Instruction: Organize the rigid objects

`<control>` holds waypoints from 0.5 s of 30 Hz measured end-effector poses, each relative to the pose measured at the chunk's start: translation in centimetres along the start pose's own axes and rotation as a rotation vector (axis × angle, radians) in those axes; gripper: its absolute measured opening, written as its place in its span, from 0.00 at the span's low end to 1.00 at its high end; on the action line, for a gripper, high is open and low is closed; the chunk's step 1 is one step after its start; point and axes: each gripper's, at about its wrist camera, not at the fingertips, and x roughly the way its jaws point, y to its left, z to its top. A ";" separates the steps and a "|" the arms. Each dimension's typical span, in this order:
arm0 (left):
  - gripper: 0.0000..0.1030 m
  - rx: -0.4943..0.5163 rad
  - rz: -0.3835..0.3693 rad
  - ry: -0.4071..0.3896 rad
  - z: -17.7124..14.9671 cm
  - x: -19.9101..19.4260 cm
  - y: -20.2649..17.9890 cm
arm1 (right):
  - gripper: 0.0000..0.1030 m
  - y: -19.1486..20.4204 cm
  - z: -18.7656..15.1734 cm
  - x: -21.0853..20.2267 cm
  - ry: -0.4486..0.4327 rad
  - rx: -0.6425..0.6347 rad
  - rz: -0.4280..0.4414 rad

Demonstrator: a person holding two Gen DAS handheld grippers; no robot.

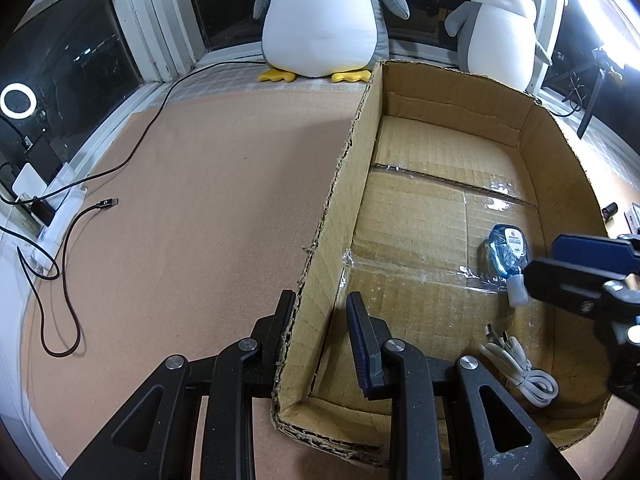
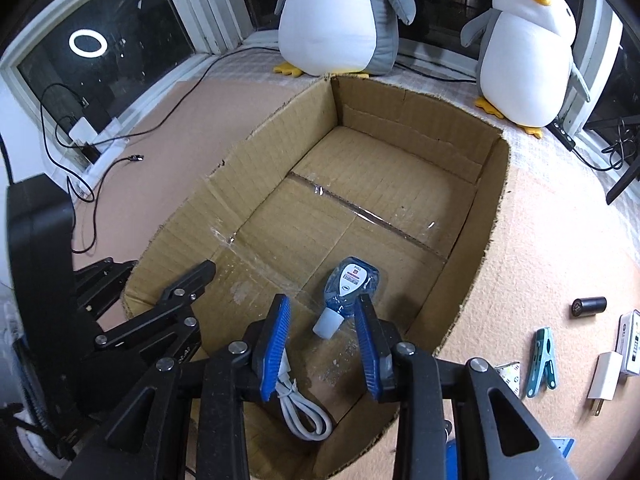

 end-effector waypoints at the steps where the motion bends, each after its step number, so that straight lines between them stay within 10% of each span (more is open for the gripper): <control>1: 0.27 0.000 0.000 0.000 0.0 0.0 0.0 | 0.31 -0.1 0.0 -0.3 -0.006 0.004 0.005; 15: 0.27 0.000 -0.001 -0.001 0.0 0.0 0.0 | 0.47 -3.9 -1.8 -6.6 -0.118 0.097 0.021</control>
